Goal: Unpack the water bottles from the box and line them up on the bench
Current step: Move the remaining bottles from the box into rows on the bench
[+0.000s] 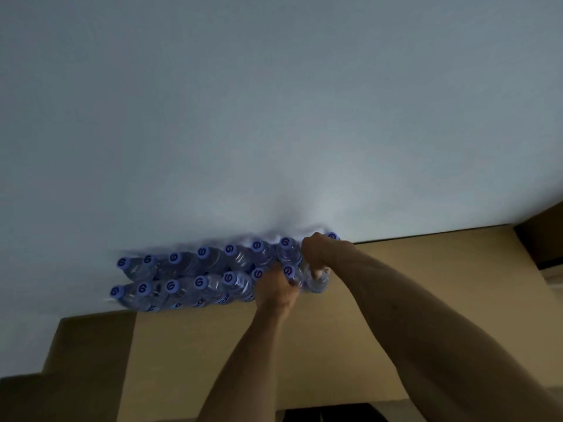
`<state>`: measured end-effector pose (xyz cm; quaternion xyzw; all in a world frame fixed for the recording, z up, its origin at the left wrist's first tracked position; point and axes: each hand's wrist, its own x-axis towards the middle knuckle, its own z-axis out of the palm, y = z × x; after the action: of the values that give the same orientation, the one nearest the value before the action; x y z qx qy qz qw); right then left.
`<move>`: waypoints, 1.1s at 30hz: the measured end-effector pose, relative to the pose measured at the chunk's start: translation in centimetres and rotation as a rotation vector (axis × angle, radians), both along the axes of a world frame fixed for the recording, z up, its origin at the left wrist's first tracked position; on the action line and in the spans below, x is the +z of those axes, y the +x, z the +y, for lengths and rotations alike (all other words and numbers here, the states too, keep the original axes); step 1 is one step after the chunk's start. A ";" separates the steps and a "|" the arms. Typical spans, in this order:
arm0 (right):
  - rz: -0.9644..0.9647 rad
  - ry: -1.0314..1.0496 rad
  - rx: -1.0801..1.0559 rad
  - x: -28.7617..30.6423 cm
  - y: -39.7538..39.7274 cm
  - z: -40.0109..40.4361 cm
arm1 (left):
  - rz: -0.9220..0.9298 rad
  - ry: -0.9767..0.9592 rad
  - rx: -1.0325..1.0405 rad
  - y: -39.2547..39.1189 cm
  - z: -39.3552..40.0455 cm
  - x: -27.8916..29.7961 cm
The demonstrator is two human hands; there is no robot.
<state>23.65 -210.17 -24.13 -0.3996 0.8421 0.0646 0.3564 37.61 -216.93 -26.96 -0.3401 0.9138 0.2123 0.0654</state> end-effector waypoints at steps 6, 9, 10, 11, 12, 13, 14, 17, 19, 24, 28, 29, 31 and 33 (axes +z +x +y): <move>0.214 -0.194 -0.237 2.8 -2.8 0.5 | -0.120 0.067 -0.032 -1.4 -1.0 0.9; 0.256 -0.061 -0.280 3.1 -3.1 0.8 | -0.143 0.074 -0.037 -1.6 -1.3 0.8; 0.243 -0.026 -0.296 2.9 -3.1 0.8 | -0.135 0.071 -0.051 -1.6 -1.5 0.7; 0.238 0.000 -0.303 2.7 -3.0 0.8 | -0.127 0.066 -0.069 -1.5 -1.6 0.5; 0.243 0.023 -0.301 2.5 -2.9 0.9 | -0.120 0.060 -0.093 -1.5 -1.8 0.3; 0.253 0.043 -0.295 2.2 -2.9 0.9 | -0.116 0.053 -0.118 -1.4 -1.9 0.2; 0.260 0.053 -0.286 2.0 -2.8 0.8 | -0.114 0.045 -0.136 -1.5 -2.0 0.1; 0.263 0.013 -0.268 1.0 -2.7 0.7 | -0.130 0.012 -0.164 -1.7 -2.1 -0.3; 0.260 -0.039 -0.257 0.5 -3.0 0.8 | -0.140 -0.066 -0.158 -1.6 -1.9 -0.3; 0.227 -0.074 -0.243 0.2 -3.7 1.4 | 0.030 -0.280 -0.456 -2.1 -0.3 -0.2; 0.230 -0.109 -0.265 0.2 -3.8 2.0 | 0.006 -0.141 -0.747 -3.9 1.8 0.1; 0.227 -0.124 -0.269 0.2 -3.8 2.2 | -0.026 -0.115 -0.733 -4.3 2.4 0.1; 0.220 -0.144 -0.257 0.2 -3.8 2.4 | -0.077 -0.140 -0.714 -4.9 3.3 0.1; 0.204 -0.147 -0.241 0.4 -4.0 2.5 | -0.127 -0.190 -0.750 -5.1 3.9 0.2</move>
<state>19.70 -207.68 -23.69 -0.3120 0.9182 -0.0002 0.2442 32.46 -212.98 -26.81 0.0003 0.9844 0.0665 0.1630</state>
